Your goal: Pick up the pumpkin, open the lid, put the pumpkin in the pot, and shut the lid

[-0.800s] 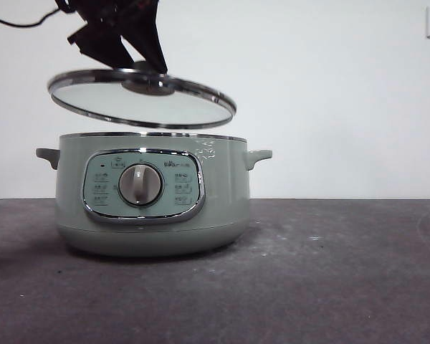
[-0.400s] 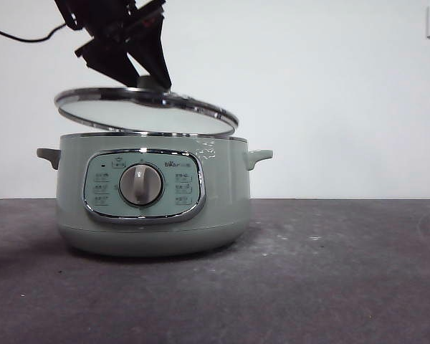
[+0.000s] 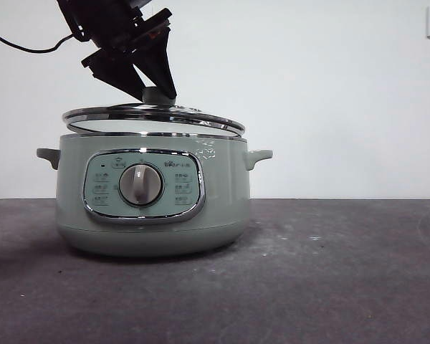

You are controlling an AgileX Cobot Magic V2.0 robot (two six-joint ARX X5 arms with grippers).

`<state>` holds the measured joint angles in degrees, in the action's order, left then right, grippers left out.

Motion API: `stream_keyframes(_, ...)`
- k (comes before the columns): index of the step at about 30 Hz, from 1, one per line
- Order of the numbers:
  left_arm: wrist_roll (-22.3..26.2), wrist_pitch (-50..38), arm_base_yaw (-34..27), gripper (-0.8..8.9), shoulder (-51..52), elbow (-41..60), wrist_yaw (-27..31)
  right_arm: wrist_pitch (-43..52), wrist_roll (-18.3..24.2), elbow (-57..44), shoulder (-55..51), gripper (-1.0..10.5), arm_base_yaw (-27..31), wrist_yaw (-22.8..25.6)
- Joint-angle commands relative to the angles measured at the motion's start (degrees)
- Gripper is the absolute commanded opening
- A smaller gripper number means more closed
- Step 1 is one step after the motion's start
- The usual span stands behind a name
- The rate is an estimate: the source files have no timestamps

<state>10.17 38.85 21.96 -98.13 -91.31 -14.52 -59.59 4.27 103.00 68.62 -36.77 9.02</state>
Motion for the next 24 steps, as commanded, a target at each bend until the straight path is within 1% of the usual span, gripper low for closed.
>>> stream_keyframes(1, 0.4, -1.3, 0.3, -0.08, -0.1, -0.9, -0.6, 0.4, -0.5, -0.1, 0.0, 6.3, -0.2, 0.0)
stream_keyframes(11, 0.4, 0.3, 0.6, -0.08, -0.3, 0.2, -0.1, 0.4, -0.5, -0.1, 0.0, 6.3, -0.2, 0.0)
stream_keyframes(14, 0.4, 0.2, 0.6, -0.08, -0.3, 1.8, 1.0, 0.4, -0.5, -0.1, 0.0, 6.3, -0.2, 0.0)
stream_keyframes(20, 0.5, -1.7, 0.6, -0.08, -0.3, 6.4, 1.0, 0.4, -0.4, -0.1, 0.0, 6.3, -0.2, 0.0)
stream_keyframes(24, 0.6, -1.1, 0.6, -0.08, -0.3, 7.0, 1.0, 0.4, -0.3, -0.1, 0.0, 6.3, -0.2, 0.0)
